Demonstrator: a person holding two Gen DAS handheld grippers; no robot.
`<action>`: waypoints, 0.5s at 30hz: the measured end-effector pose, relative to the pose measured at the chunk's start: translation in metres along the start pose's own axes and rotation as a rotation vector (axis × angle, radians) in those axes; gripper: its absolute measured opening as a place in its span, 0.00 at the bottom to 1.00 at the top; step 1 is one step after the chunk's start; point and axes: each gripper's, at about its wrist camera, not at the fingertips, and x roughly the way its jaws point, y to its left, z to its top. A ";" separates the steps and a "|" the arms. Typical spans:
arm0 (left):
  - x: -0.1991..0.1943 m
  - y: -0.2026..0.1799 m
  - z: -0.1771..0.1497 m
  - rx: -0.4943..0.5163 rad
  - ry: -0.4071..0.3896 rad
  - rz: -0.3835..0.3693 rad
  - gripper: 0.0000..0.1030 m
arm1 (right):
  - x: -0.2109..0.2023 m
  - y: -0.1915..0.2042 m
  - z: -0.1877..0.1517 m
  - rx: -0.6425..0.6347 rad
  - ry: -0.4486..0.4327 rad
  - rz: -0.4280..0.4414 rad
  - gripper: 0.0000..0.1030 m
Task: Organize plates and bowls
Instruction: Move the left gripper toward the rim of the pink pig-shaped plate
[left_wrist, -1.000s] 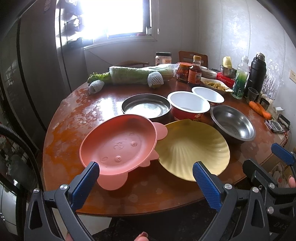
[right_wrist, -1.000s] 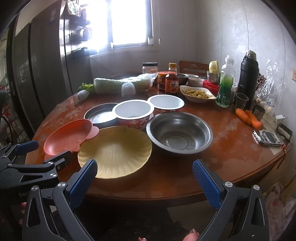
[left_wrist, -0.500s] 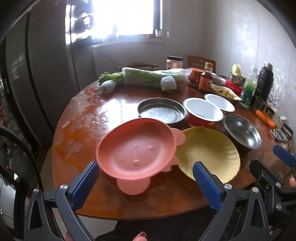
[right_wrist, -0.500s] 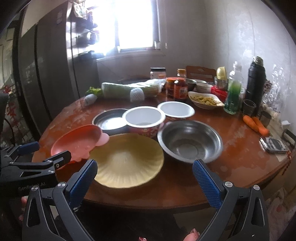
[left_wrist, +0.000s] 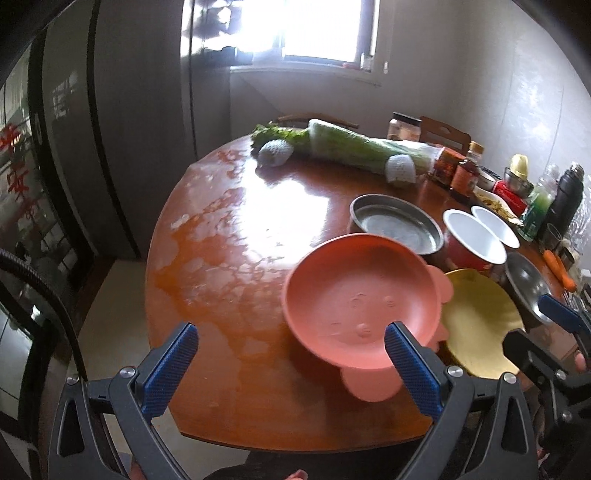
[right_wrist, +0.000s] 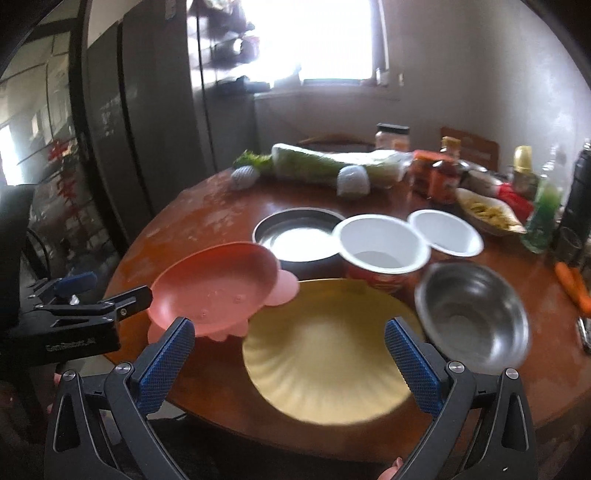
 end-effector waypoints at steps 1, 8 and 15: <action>0.003 0.003 0.000 -0.003 0.008 0.002 0.99 | 0.007 0.002 0.002 -0.009 0.015 0.004 1.00; 0.024 0.016 0.001 -0.008 0.050 -0.017 0.99 | 0.051 0.005 0.010 -0.013 0.103 0.007 1.00; 0.043 0.007 0.003 0.021 0.083 -0.034 0.99 | 0.075 0.001 0.014 0.012 0.131 0.016 0.98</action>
